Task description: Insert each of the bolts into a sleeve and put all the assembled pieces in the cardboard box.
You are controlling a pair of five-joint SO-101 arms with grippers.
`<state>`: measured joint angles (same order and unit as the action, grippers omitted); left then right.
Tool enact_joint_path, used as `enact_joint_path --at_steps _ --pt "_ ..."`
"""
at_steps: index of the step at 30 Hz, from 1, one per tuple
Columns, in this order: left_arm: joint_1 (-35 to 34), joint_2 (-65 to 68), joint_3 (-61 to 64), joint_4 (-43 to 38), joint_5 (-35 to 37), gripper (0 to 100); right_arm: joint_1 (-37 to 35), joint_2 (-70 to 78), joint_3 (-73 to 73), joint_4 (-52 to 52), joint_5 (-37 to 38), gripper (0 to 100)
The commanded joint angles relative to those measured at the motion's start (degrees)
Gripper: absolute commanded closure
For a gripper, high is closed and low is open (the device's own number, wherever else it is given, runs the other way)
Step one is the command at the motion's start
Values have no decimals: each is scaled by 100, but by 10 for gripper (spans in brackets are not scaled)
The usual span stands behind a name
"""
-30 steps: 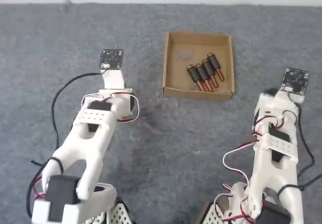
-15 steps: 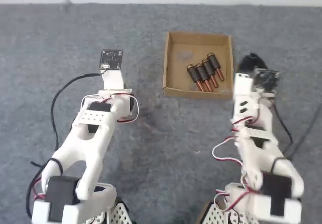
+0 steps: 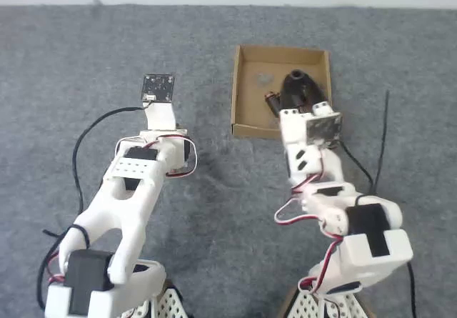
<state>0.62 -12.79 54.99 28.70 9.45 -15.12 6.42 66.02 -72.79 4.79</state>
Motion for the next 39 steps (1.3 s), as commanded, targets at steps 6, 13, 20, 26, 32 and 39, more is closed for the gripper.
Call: enact_joint_path --at_steps 6,13,20,26,32,39 --pt "-123 -325 -40 -475 -44 988 -919 -127 1152 -1332 -26 993" --pt "-141 -334 -48 -475 -44 988 -1095 -136 1952 -2000 -53 993" --pt "-141 -334 -48 -475 -44 988 -1604 -136 2637 -2536 -35 993" --pt "-114 -316 -40 -756 -35 988 -1640 -136 2822 -2607 -44 993" --pt "-114 -316 -40 -1169 -26 988 -1631 -145 2989 -2580 -53 993" --pt "-105 -316 -40 -1908 1275 988 -1622 -92 2980 -2545 -53 993"
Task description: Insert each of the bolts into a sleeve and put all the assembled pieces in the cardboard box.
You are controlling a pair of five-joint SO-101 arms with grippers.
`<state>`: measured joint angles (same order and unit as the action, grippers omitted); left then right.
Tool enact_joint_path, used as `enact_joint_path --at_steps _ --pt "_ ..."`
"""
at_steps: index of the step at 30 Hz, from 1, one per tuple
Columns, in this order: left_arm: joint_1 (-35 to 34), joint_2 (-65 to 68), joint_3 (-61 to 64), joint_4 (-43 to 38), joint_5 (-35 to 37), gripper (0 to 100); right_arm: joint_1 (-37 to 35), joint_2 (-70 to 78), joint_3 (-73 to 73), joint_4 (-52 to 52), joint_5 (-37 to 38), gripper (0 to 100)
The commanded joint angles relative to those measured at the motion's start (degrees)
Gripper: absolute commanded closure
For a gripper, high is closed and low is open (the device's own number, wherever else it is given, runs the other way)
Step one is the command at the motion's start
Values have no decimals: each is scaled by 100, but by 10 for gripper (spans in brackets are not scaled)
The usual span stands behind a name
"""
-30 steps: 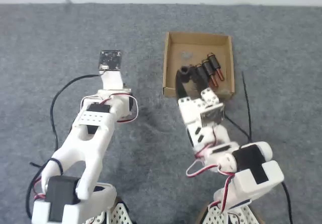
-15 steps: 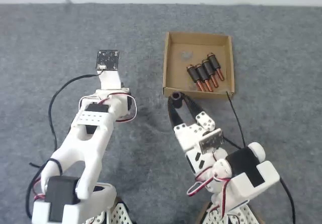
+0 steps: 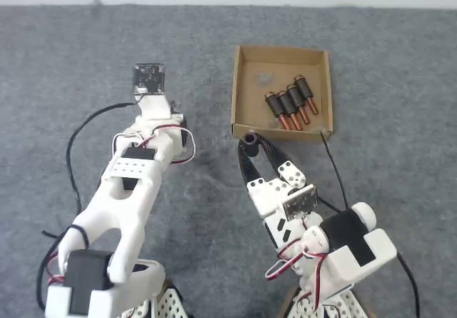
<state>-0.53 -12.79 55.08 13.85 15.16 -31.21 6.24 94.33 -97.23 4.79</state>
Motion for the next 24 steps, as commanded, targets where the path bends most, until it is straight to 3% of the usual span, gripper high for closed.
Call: enact_joint_path --at_steps 1,5,14,19,24 --pt "35 -316 -48 -554 949 988 -13 -75 149 -101 -53 993" --pt "369 -369 -48 -853 1468 988 4 -66 149 -101 -53 993" --pt "1011 -378 -101 -923 1477 988 -4 -57 132 66 -62 993" --pt "1002 -668 198 -1846 1477 988 -22 -57 132 171 -70 993" --pt "1266 -923 1024 -3464 1468 988 -13 -57 132 171 -70 993"
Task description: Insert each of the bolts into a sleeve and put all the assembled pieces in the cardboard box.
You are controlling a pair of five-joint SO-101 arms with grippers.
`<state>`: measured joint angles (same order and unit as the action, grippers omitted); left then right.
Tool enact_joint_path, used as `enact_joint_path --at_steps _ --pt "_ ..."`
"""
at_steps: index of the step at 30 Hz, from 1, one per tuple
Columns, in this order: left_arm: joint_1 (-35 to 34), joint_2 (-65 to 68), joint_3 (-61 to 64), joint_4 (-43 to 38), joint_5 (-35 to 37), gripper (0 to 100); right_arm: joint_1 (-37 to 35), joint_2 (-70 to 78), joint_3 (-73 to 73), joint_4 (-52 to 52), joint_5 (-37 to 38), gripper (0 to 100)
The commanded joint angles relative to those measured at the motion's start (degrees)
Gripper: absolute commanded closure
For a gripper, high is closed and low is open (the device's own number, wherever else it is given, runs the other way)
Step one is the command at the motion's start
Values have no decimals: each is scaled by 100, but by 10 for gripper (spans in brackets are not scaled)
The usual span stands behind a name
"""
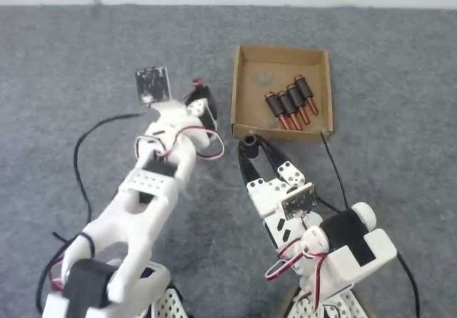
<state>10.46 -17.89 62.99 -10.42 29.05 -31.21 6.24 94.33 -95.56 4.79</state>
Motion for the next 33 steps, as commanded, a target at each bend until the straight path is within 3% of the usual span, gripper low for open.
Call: enact_joint_path --at_steps 1,5,19,33 --pt "255 -431 418 -1424 79 988 -13 -57 132 4 -70 993" --pt "448 -457 963 -2716 -9 988 -13 -57 132 4 -70 993" --pt "624 -475 760 -2295 -387 988 -31 -57 132 22 -70 993" --pt "580 -484 -277 -316 -387 988 -40 -57 132 22 -70 993"
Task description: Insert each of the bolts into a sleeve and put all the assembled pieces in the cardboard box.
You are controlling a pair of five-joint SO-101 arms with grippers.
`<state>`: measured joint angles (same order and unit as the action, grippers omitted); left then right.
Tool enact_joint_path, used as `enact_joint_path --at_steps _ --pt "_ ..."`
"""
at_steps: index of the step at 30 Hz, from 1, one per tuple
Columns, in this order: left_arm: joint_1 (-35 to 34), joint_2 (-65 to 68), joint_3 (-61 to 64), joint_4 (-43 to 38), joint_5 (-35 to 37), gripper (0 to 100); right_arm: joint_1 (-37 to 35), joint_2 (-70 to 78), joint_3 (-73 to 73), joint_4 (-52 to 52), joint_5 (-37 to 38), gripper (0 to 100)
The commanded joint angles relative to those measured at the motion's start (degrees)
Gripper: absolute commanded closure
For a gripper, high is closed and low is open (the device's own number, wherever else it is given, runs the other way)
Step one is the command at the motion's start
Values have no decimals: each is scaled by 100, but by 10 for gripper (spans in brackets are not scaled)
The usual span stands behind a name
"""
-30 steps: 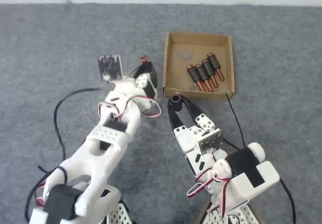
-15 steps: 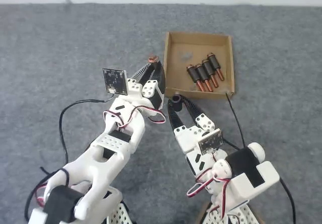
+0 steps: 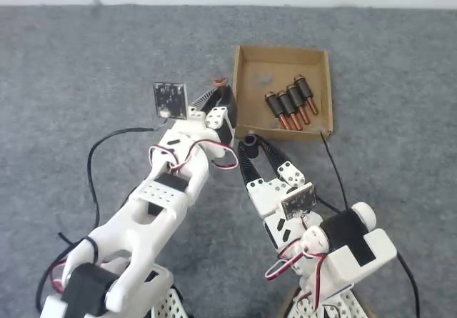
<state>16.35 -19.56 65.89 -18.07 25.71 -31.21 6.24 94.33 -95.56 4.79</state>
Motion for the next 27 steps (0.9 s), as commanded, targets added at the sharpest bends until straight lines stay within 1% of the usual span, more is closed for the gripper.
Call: enact_joint_path --at_steps 1,5,9,16,22,27 --pt "-9 -316 -699 703 -53 988 -40 -57 132 22 -70 993" --pt "0 -316 -1226 1530 -26 988 -40 -57 132 22 -70 993" --pt "35 -316 -1552 1908 -26 988 -40 -57 132 22 -70 993" --pt "193 -466 -1569 1890 -35 988 -40 -57 123 31 -70 993" --pt "527 -1618 -919 1881 -44 988 -40 -57 123 31 -70 993" --pt "624 -2497 -391 1881 -44 988 -40 -57 123 31 -79 993"
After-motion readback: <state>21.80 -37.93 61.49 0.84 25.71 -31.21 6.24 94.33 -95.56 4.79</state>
